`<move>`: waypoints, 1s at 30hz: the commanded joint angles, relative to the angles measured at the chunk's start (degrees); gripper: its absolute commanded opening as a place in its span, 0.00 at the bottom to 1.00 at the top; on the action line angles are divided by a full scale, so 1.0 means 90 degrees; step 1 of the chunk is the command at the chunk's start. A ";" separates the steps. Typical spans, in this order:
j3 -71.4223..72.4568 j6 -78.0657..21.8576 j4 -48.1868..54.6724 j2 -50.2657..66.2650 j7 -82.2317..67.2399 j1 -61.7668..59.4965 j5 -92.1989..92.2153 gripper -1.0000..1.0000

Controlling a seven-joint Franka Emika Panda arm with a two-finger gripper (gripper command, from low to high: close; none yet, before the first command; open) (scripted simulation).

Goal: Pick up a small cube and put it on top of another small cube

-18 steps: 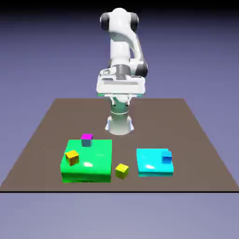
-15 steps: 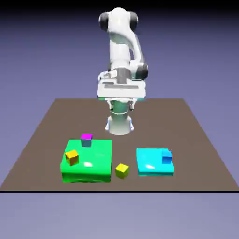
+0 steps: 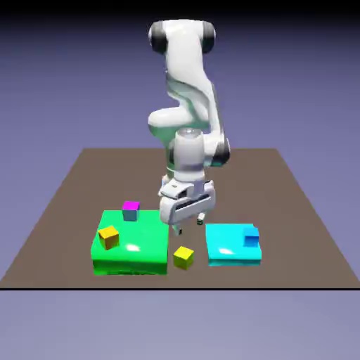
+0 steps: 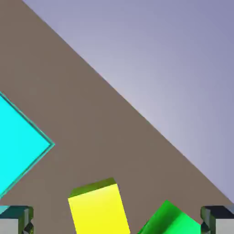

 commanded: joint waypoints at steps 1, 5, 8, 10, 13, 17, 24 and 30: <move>-0.0131 -0.0103 0.0079 0.0231 -0.0265 0.0151 0.0006 0.50; -0.0247 -0.0116 0.0269 0.0912 -0.0901 0.0332 0.0186 0.50; 0.0174 0.0451 0.0376 0.1604 -0.1255 -0.0010 0.0690 0.50; 0.0416 0.0777 0.0437 0.2002 -0.1459 -0.0206 0.0980 0.50; 0.0276 0.0589 0.0402 0.1772 -0.1341 -0.0093 0.0812 0.00; -0.0285 -0.0167 0.0259 0.0850 -0.0869 0.0363 0.0141 0.00; -0.0214 -0.1664 -0.0030 0.0275 -0.0482 0.0353 0.0198 0.00; 0.0212 -0.3241 -0.0462 -0.1110 0.0260 -0.0984 -0.0184 0.00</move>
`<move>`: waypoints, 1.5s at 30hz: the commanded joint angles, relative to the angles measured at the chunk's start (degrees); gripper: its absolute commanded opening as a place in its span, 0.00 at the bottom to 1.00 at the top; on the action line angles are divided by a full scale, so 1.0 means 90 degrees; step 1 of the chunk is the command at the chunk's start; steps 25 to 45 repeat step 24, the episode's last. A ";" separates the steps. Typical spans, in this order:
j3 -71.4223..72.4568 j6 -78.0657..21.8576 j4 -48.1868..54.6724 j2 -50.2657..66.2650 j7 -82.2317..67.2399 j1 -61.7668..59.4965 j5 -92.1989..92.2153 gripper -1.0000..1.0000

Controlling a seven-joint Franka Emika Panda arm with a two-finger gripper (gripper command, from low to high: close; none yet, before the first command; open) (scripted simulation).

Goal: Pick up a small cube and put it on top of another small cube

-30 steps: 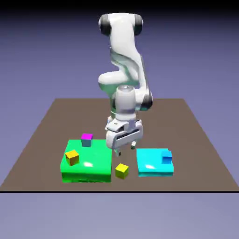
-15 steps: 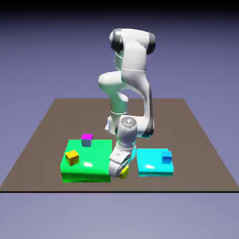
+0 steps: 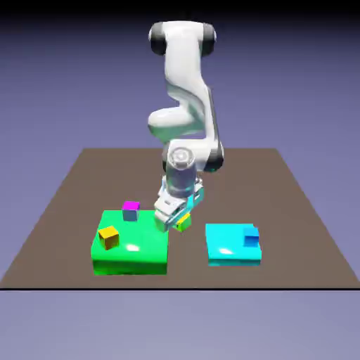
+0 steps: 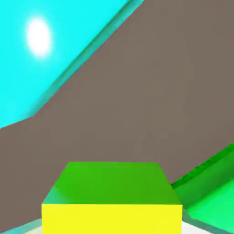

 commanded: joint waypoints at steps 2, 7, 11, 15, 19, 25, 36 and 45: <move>0.0143 -0.0521 -0.0144 -0.0462 0.0257 -0.0389 -0.0143 0.00; 0.0461 -0.1503 -0.0443 -0.1537 0.0811 -0.1507 -0.0519 0.00; 0.0517 -0.0510 -0.0352 -0.1975 0.0907 -0.2430 -0.1127 0.00; 0.0547 0.0013 -0.0305 -0.2206 0.0958 -0.2916 -0.1447 0.00; 0.0414 0.1120 -0.0658 -0.1454 0.0945 -0.2938 -0.1491 0.00; 0.0400 0.1235 -0.0695 -0.1375 0.0944 -0.2940 -0.1495 1.00; 0.0400 0.1235 -0.0695 -0.1375 0.0944 -0.2940 -0.1495 1.00; 0.0400 0.1235 -0.0695 -0.1375 0.0944 -0.2940 -0.1495 1.00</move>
